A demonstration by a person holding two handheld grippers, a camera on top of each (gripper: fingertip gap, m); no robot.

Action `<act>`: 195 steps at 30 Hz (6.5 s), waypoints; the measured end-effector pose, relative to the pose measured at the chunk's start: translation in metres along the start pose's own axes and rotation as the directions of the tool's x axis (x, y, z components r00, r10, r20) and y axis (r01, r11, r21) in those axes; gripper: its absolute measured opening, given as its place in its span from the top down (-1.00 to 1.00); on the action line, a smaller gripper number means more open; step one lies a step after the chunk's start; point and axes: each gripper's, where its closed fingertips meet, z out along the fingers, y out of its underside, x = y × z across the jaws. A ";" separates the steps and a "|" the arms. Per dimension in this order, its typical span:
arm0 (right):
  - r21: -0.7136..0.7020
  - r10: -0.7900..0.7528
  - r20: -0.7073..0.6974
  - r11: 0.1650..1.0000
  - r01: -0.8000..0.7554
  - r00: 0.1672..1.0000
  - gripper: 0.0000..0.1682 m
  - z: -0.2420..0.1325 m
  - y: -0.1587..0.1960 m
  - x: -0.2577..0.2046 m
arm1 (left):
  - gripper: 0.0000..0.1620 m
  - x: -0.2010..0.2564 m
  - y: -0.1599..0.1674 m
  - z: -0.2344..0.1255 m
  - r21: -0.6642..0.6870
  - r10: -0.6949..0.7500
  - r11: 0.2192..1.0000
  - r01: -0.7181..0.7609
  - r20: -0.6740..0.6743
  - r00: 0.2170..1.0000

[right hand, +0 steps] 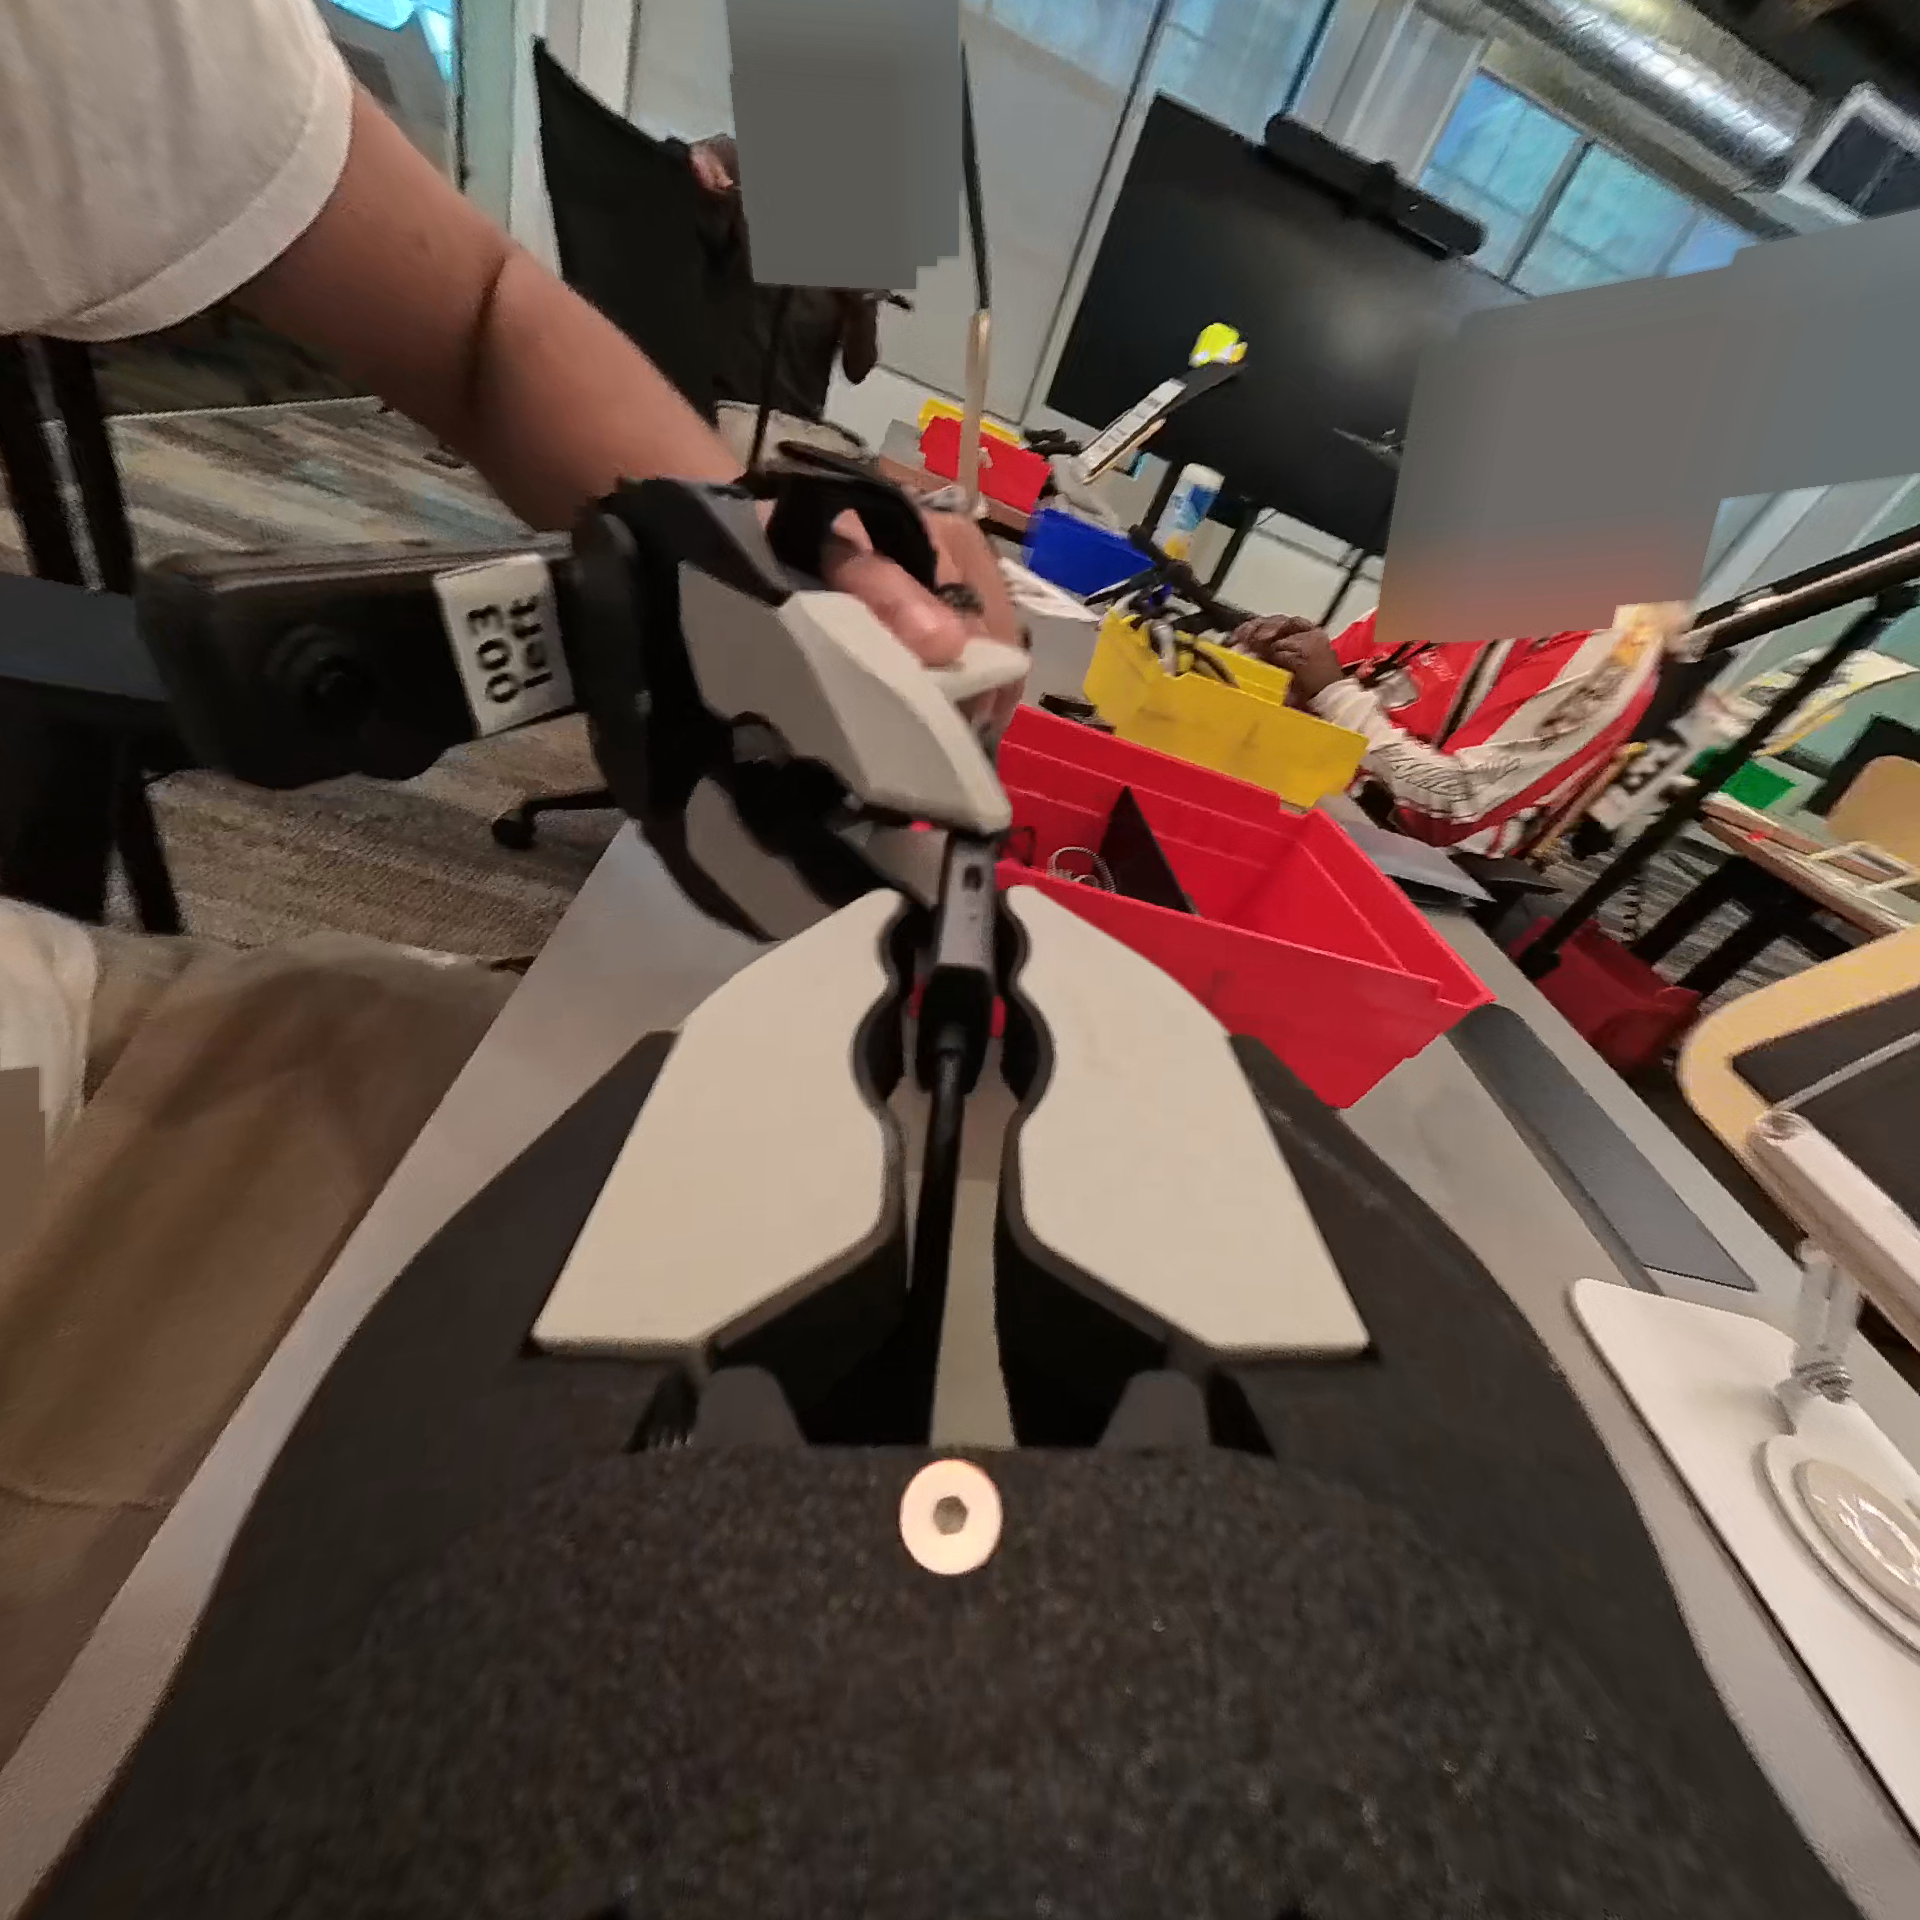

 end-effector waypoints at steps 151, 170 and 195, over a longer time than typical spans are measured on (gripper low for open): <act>-0.225 -0.379 -0.495 0.925 0.306 0.782 0.89 0.002 0.103 0.112 | 0.52 0.139 0.027 -0.053 -0.654 -0.922 -0.360 0.665 0.358 -0.147; -0.232 -0.378 -0.473 0.925 0.301 0.796 0.89 0.006 0.106 0.109 | 0.52 0.178 0.090 -0.145 -0.562 -0.657 -0.647 0.516 0.754 -0.003; -0.235 -0.382 -0.457 0.923 0.305 0.803 0.89 0.009 0.108 0.106 | 0.71 0.184 0.086 -0.084 -0.694 -0.819 -0.460 0.555 0.572 0.036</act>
